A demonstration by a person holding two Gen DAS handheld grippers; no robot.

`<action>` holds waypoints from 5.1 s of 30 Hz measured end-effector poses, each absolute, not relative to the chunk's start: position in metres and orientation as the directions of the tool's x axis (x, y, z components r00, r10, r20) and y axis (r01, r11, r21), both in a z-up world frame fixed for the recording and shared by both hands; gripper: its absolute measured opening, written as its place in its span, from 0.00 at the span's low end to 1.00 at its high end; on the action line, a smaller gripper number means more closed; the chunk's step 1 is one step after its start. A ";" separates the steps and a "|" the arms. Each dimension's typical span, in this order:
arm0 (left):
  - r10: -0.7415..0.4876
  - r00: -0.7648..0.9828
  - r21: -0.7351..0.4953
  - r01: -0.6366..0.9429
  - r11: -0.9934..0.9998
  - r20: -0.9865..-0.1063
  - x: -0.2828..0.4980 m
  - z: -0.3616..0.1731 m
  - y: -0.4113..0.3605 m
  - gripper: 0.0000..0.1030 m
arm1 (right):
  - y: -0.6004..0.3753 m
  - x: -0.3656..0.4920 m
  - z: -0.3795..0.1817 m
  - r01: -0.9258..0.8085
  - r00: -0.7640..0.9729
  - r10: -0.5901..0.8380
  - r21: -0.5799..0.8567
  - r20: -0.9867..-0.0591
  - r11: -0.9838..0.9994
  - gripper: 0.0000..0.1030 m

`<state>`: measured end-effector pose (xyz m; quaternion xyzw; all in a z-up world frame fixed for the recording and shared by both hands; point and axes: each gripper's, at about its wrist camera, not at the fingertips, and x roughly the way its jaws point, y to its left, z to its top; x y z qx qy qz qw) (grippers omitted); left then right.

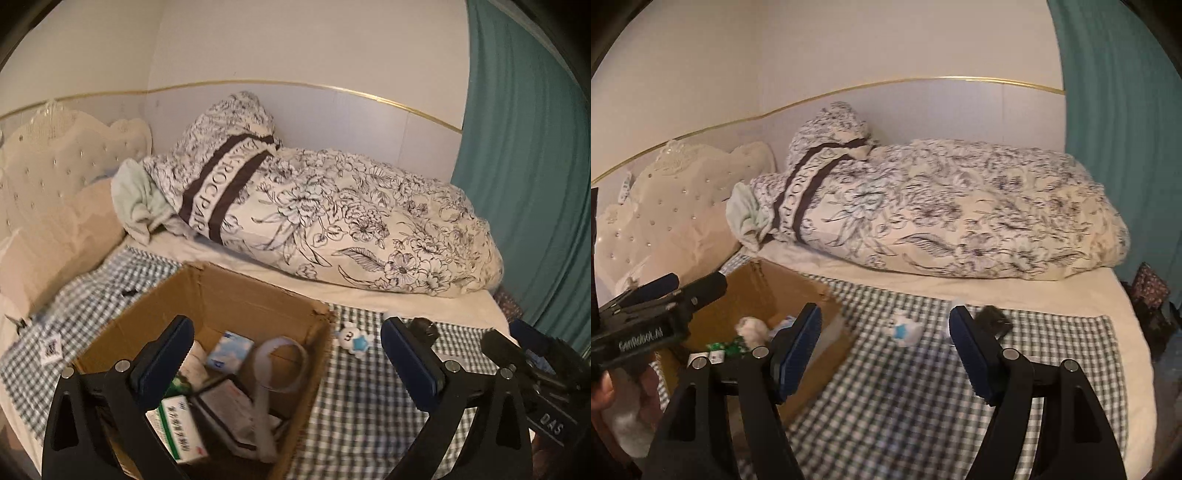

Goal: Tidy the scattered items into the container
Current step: 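Move both open tools back toward the cat figurine and swab container, then grasp the white cat figurine with the left tool while the right grasps the clear swab container, then lift and carry the figurine and swab container over the cardboard box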

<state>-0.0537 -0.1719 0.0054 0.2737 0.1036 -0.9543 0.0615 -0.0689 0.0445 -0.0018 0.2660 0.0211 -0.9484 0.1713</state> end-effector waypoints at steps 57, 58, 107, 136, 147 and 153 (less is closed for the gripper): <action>0.028 -0.772 -0.006 -0.031 -0.999 -0.635 -0.170 -0.092 -0.004 1.00 | 0.196 -0.120 -0.092 0.107 -0.759 -0.141 0.092 -0.635 -0.990 0.81; 0.026 -0.770 -0.001 -0.033 -0.999 -0.637 -0.173 -0.095 -0.003 1.00 | 0.195 -0.122 -0.095 0.107 -0.757 -0.141 0.092 -0.638 -0.990 0.81; -0.043 -0.642 -0.025 0.097 -0.995 -0.766 -0.303 -0.218 -0.045 1.00 | 0.142 -0.210 -0.177 0.058 -0.703 -0.036 -0.007 -0.710 -0.998 0.92; -0.018 -0.665 -0.001 0.029 -1.000 -0.746 -0.275 -0.206 -0.040 0.31 | 0.152 -0.207 -0.194 -0.076 -0.655 -0.009 0.077 -0.755 -0.994 0.89; 0.030 -0.699 -0.016 -0.026 -1.000 -0.714 -0.254 -0.176 -0.033 0.18 | 0.146 -0.178 -0.163 -0.019 -0.710 -0.034 0.067 -0.703 -0.998 0.87; 0.033 -0.714 -0.004 -0.042 -0.999 -0.700 -0.239 -0.157 -0.026 0.05 | 0.149 -0.163 -0.144 -0.018 -0.739 -0.042 0.083 -0.673 -0.996 0.87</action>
